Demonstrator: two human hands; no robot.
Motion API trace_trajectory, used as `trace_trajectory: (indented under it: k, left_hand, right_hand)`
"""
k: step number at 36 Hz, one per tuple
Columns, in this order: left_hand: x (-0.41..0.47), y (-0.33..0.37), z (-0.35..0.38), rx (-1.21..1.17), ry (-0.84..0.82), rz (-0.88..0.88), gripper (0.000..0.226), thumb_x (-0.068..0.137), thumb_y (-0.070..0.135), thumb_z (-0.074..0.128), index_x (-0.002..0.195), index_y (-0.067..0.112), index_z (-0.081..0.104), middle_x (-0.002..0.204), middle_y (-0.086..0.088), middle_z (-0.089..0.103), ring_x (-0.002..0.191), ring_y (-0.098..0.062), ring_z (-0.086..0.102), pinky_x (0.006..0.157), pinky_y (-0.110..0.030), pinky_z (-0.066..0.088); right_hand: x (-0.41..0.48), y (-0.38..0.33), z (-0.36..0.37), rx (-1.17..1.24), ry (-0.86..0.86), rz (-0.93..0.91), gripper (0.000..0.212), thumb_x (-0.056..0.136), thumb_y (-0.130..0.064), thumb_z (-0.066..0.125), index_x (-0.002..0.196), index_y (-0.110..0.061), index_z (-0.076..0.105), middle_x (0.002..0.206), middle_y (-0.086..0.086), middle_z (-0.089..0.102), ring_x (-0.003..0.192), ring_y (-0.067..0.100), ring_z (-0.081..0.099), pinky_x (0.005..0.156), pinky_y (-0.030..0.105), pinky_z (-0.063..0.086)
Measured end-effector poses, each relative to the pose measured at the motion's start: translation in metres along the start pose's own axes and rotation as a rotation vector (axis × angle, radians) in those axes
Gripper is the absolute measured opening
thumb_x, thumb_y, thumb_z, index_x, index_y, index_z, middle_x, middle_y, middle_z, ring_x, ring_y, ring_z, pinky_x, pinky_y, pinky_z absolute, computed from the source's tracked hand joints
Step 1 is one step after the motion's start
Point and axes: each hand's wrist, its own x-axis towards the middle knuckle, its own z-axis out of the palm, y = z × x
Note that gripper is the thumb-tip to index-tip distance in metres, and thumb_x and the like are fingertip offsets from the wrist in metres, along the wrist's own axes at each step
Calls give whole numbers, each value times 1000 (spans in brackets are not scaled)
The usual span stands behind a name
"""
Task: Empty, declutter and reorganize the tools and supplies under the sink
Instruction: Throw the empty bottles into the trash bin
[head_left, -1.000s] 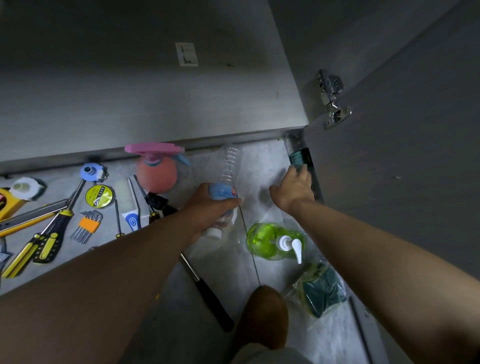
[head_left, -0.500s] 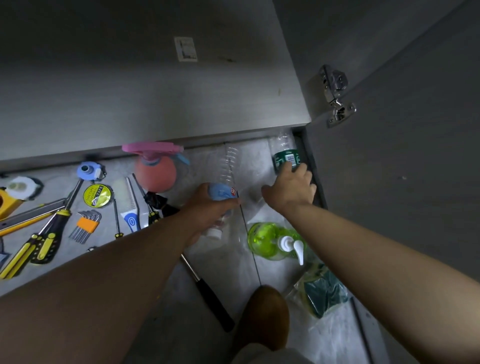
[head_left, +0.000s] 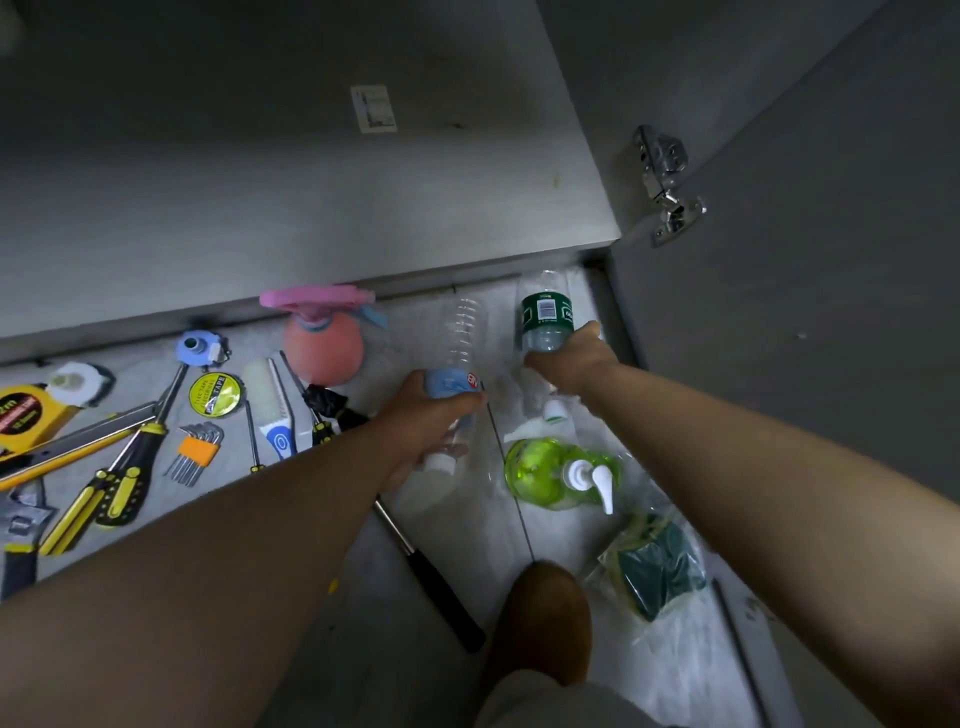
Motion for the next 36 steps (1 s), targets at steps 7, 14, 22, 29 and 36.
trace_trajectory:
  k: [7, 14, 22, 29, 36]
  left_hand:
    - [-48, 29, 20, 118, -81, 6, 46, 82, 26, 84, 116, 4, 62, 89, -18, 67, 66, -25, 66, 77, -59, 60]
    - [-145, 84, 49, 241, -134, 127, 55, 84, 34, 81, 122, 2, 56, 82, -17, 65, 69, -27, 61, 57, -34, 54]
    - [-265, 128, 96, 550, -219, 253, 40, 84, 23, 77, 118, 11, 62, 98, -7, 61, 72, -15, 60, 63, -27, 58]
    - [-346, 105, 155, 881, -357, 336, 38, 80, 22, 83, 108, 2, 66, 100, -15, 68, 77, -24, 68, 77, -42, 64]
    - [-393, 59, 213, 1108, -417, 456, 58, 72, 43, 89, 112, 6, 70, 100, -11, 64, 67, -24, 71, 67, -33, 64]
  right_hand:
    - [-49, 3, -59, 327, -48, 40, 74, 88, -31, 69, 142, -12, 23, 117, 10, 49, 93, 33, 64, 39, 28, 51]
    - [-153, 43, -140, 227, 71, -148, 44, 90, -36, 66, 115, -7, 44, 102, 15, 63, 53, 28, 67, 58, 46, 63]
    - [-300, 115, -211, -120, 366, -340, 31, 86, -40, 62, 106, -18, 54, 68, 1, 65, 46, 20, 68, 58, 32, 60]
    - [-399, 193, -245, -149, 441, -364, 36, 78, -46, 78, 96, -22, 58, 83, -3, 66, 73, 19, 67, 70, 31, 54]
    - [-453, 288, -247, -47, 375, -195, 22, 83, -33, 72, 93, -16, 63, 71, 3, 65, 38, 13, 60, 47, 20, 47]
